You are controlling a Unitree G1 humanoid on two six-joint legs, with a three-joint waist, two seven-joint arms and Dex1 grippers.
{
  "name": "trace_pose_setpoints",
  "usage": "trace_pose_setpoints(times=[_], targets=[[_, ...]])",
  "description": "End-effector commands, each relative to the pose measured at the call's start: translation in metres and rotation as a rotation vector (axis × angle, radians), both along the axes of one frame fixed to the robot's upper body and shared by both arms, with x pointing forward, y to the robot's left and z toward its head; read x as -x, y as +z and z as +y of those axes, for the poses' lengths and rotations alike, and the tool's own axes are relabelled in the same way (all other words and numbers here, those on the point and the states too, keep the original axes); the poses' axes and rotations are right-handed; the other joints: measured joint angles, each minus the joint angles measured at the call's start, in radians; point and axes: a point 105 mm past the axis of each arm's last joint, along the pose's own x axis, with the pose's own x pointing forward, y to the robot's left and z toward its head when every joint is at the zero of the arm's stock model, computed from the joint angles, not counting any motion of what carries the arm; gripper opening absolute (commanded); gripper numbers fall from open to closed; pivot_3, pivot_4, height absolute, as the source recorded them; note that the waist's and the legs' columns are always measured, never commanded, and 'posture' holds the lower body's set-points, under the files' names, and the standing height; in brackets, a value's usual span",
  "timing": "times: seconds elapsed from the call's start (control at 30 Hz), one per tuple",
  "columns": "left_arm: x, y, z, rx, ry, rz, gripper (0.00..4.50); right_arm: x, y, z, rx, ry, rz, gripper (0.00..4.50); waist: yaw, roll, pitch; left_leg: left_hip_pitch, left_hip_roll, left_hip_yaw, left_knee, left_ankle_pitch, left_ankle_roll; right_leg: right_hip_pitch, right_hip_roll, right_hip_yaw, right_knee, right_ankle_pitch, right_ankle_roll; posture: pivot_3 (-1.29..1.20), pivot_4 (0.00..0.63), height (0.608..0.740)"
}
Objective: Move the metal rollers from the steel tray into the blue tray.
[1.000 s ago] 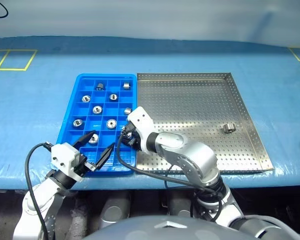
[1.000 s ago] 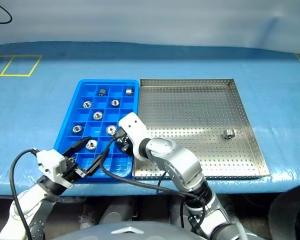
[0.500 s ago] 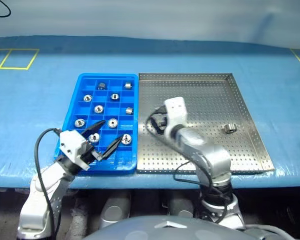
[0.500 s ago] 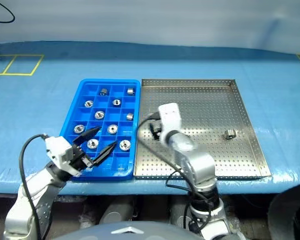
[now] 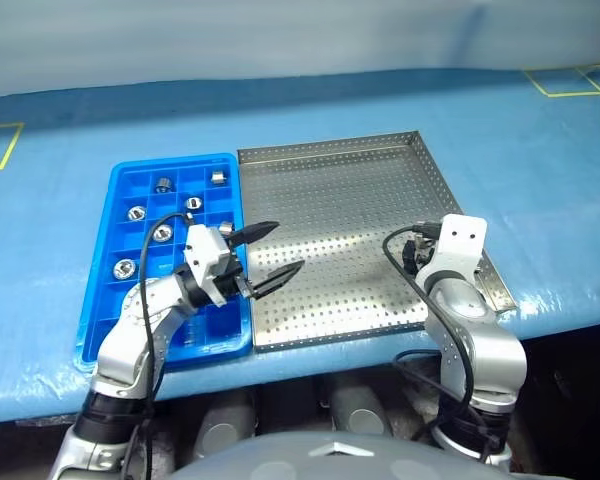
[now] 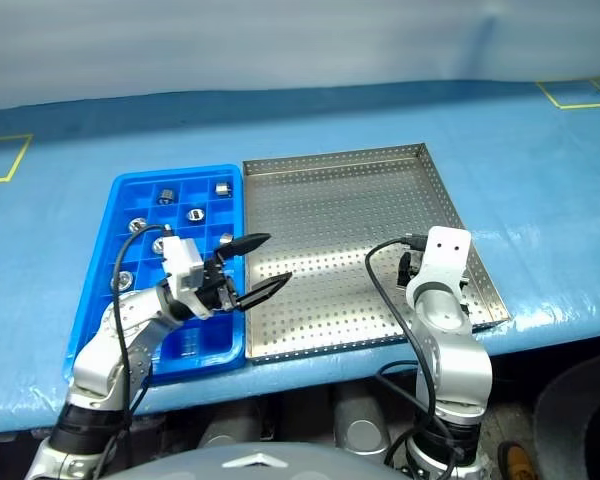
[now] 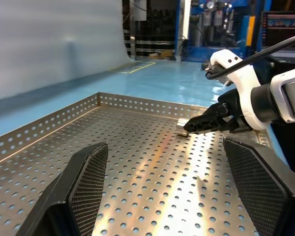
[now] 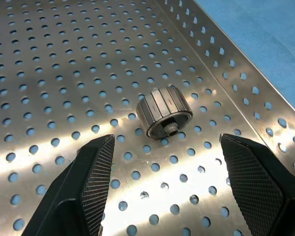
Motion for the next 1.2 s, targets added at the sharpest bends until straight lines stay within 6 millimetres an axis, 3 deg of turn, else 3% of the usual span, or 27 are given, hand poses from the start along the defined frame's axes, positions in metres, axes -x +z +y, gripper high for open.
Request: trace_pose_setpoints(times=[0.03, 0.1, 0.2, 0.5, 0.63, 0.73, 0.9, 1.1, 1.13, 1.2], targets=[[0.003, 0.003, -0.008, 0.019, -0.039, -0.006, 4.12, -0.002, 0.007, -0.007, 0.012, -0.038, -0.057, 3.63, -0.016, 0.000, 0.000, 0.000, 0.000, 0.001, 0.000, 0.000, 0.000, 0.000, 0.000, 0.001, 0.000, 0.000, 0.000, -0.23, 0.150, 0.740], [0.004, 0.001, -0.008, 0.019, -0.045, 0.003, 4.12, -0.007, 0.007, -0.008, -0.015, -0.039, -0.074, 3.63, -0.025, 0.000, 0.000, 0.000, 0.000, 0.002, 0.001, 0.000, 0.001, 0.000, 0.000, 0.003, 0.000, 0.000, 0.001, -0.23, 0.150, 0.740], [0.005, -0.001, -0.007, 0.018, -0.044, 0.010, 4.12, -0.013, 0.009, -0.008, -0.026, -0.033, -0.094, 2.98, -0.034, 0.000, 0.000, 0.000, 0.000, 0.003, 0.001, 0.000, 0.001, 0.000, 0.001, 0.005, 0.000, 0.002, 0.003, -0.21, 0.150, 0.740], [0.008, -0.006, -0.004, 0.017, -0.022, 0.028, 4.12, -0.032, 0.020, 0.006, -0.054, 0.036, -0.139, 0.02, -0.030, 0.000, 0.000, 0.000, 0.000, 0.003, 0.002, 0.000, 0.002, 0.000, 0.002, 0.007, 0.000, 0.002, 0.004, -0.18, 0.150, 0.740], [0.008, -0.007, -0.002, 0.018, -0.008, 0.030, 4.12, -0.037, 0.024, 0.008, -0.032, 0.042, -0.148, 0.02, -0.025, 0.000, 0.000, 0.000, 0.000, 0.003, 0.002, -0.001, 0.002, 0.000, 0.002, 0.007, 0.000, 0.003, 0.004, -0.16, 0.150, 0.740], [0.008, -0.008, -0.001, 0.020, 0.002, 0.032, 4.12, -0.040, 0.032, 0.013, 0.007, 0.076, -0.176, 0.60, -0.020, 0.001, 0.000, 0.000, 0.000, 0.003, 0.002, -0.001, 0.002, 0.000, 0.002, 0.007, 0.000, 0.003, 0.004, -0.15, 0.150, 0.740], [0.009, -0.009, 0.000, 0.023, 0.011, 0.038, 4.12, -0.042, 0.037, 0.018, 0.011, 0.084, -0.193, 2.22, -0.016, 0.001, 0.000, 0.000, 0.000, 0.004, 0.002, -0.001, 0.002, -0.001, 0.002, 0.008, 0.000, 0.003, 0.004, -0.14, 0.150, 0.740], [0.009, -0.010, 0.001, 0.024, 0.018, 0.041, 4.12, -0.044, 0.027, 0.015, -0.006, 0.066, -0.158, 4.26, -0.010, 0.001, 0.000, 0.000, 0.000, 0.004, 0.002, -0.001, 0.002, -0.001, 0.002, 0.008, 0.000, 0.003, 0.005, -0.14, 0.150, 0.740], [0.009, -0.010, 0.001, 0.025, 0.020, 0.042, 4.12, -0.045, 0.025, 0.014, -0.012, 0.060, -0.152, 4.47, -0.009, 0.001, 0.000, 0.000, 0.000, 0.004, 0.002, -0.001, 0.002, -0.001, 0.002, 0.008, 0.000, 0.003, 0.005, -0.13, 0.150, 0.740], [0.009, -0.011, 0.001, 0.026, 0.019, 0.044, 4.12, -0.045, 0.019, 0.010, -0.019, 0.042, -0.137, 4.47, -0.006, 0.001, 0.000, 0.000, 0.000, 0.004, 0.002, -0.001, 0.002, -0.001, 0.002, 0.008, 0.000, 0.003, 0.005, -0.13, 0.150, 0.740]])
